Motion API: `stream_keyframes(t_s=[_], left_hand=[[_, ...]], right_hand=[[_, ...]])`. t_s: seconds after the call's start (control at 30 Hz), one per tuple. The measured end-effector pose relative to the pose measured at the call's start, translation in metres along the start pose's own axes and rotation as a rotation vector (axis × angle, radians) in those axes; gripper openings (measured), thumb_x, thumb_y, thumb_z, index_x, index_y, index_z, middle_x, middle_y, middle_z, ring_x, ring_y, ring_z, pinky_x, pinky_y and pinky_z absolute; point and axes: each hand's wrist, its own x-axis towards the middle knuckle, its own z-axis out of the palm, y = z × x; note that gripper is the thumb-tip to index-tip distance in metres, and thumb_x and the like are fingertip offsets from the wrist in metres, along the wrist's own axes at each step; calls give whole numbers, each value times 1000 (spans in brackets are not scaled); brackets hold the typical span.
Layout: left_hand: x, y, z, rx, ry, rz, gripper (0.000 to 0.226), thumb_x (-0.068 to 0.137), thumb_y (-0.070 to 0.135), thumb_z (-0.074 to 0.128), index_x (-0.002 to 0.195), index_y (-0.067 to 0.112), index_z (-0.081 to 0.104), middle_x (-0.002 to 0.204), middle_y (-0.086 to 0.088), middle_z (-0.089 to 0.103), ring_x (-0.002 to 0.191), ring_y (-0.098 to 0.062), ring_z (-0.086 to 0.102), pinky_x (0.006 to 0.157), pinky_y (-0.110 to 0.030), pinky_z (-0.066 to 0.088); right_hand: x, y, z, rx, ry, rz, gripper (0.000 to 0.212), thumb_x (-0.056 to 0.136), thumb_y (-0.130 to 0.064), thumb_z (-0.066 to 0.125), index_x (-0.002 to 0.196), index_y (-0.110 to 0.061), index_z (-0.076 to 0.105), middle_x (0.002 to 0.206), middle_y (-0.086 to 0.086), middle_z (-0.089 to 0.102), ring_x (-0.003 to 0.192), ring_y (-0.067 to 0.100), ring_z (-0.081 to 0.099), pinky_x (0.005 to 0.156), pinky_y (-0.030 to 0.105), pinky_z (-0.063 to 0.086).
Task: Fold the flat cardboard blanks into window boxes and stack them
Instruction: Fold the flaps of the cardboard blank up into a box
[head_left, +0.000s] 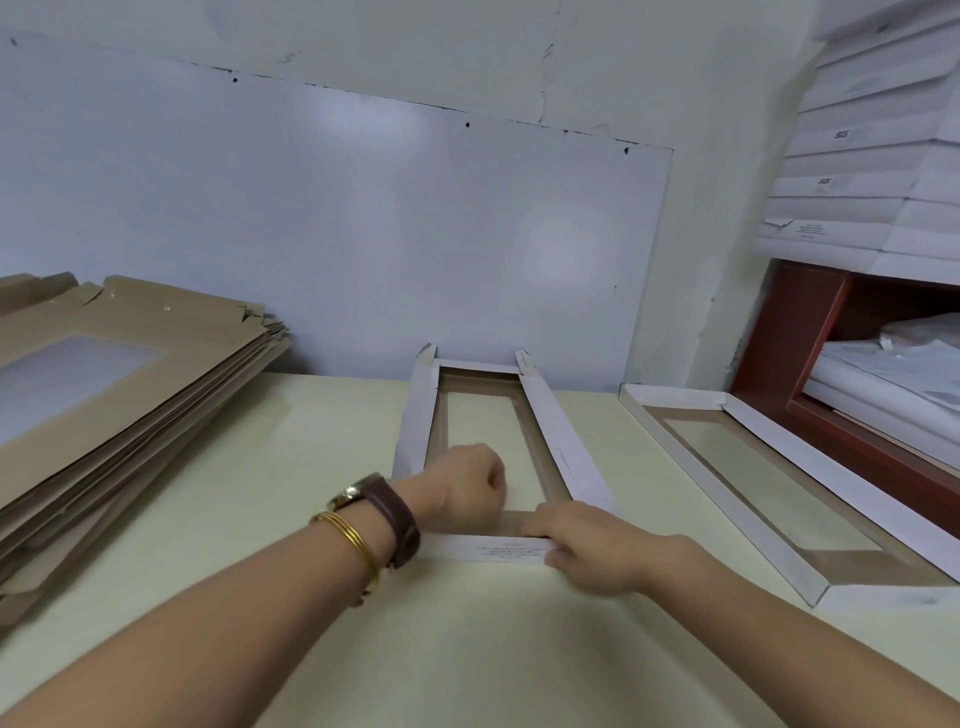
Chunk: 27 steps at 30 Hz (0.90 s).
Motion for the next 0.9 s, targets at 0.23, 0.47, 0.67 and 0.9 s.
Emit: stream_keyframes(t_s=[0.23,0.47,0.67,0.9], left_hand=[[-4,-47,-32,436,-18,-245,21,78,21,74,86,10,58,103,-10,58,100,-28,61,77,-29,50],[-2,-59,-25,399,-37,-249,23,79,4,68,67,14,51,71,0,52,85,-25,61,69,-27,48],[-1,-60,-13,425,35,-313,36,81,21,67,113,8,56,117,-11,50,103,-27,59,75,-27,48],[-4,-55,-15,339,73,-387,34,83,12,61,116,7,53,123,-15,43,105,-30,59,75,-27,46]], right_hand=[[10,-24,3,-59,-30,3,30,78,5,36,97,-15,48,92,1,39,91,26,44,82,47,45],[37,-60,10,10,10,-58,25,95,-16,39,116,-26,48,95,-4,37,92,21,43,68,34,38],[45,-71,15,68,19,-29,44,98,-11,37,137,-31,43,98,-3,34,90,18,37,66,30,31],[42,-73,13,118,12,-21,50,97,-8,38,139,-36,42,97,-2,36,91,20,37,73,32,31]])
